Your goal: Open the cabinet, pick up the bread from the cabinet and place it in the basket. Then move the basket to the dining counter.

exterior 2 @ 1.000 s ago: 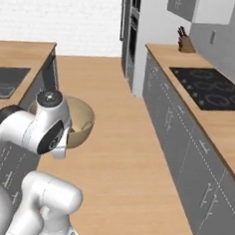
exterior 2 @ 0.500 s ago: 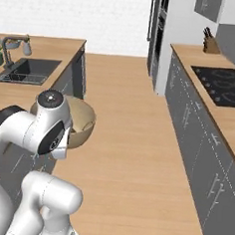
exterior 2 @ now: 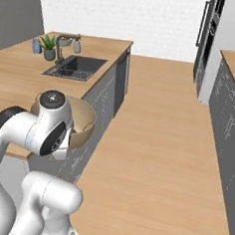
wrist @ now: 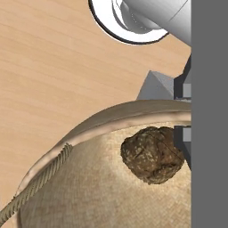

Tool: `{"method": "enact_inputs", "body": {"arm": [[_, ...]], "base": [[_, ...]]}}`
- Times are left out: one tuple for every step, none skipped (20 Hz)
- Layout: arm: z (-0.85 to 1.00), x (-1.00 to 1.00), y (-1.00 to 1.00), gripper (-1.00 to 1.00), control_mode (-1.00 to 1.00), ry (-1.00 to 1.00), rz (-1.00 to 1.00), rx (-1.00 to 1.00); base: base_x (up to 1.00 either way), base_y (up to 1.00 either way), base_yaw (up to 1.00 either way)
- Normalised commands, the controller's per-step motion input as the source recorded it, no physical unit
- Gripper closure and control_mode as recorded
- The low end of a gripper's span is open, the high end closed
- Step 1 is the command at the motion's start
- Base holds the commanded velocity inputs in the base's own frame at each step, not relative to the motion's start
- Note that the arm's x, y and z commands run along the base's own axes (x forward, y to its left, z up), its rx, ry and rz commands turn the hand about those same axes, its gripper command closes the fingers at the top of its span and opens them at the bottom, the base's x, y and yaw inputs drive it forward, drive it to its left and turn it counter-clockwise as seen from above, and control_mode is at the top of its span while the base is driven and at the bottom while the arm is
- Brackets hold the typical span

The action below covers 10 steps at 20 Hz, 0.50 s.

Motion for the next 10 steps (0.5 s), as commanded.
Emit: {"method": "enact_inputs", "body": {"arm": [[0.00,0.00,0.00,1.00,1.00,0.00,0.00,0.00],[0.00,0.00,0.00,1.00,1.00,0.00,0.00,0.00],[0.00,0.00,0.00,1.00,1.00,0.00,0.00,0.00],[0.00,0.00,0.00,1.00,1.00,0.00,0.00,0.00],[0.00,0.00,0.00,1.00,1.00,0.00,0.00,0.00],[0.00,0.00,0.00,1.00,1.00,0.00,0.00,0.00],[0.00,0.00,0.00,1.00,1.00,0.00,0.00,0.00],[0.00,0.00,0.00,1.00,1.00,0.00,0.00,0.00],[0.00,0.00,0.00,1.00,1.00,0.00,0.00,0.00],[0.00,0.00,0.00,1.00,1.00,0.00,0.00,0.00]], "base": [[-0.11,0.98,0.03],[-0.24,1.00,0.00],[-0.29,0.99,0.00],[-0.32,1.00,0.00],[-0.40,1.00,0.00],[-0.50,0.89,-0.01],[-0.46,0.91,-0.03],[-0.50,0.96,-0.06],[-0.54,0.94,-0.08],[-0.57,0.94,-0.08]]}}
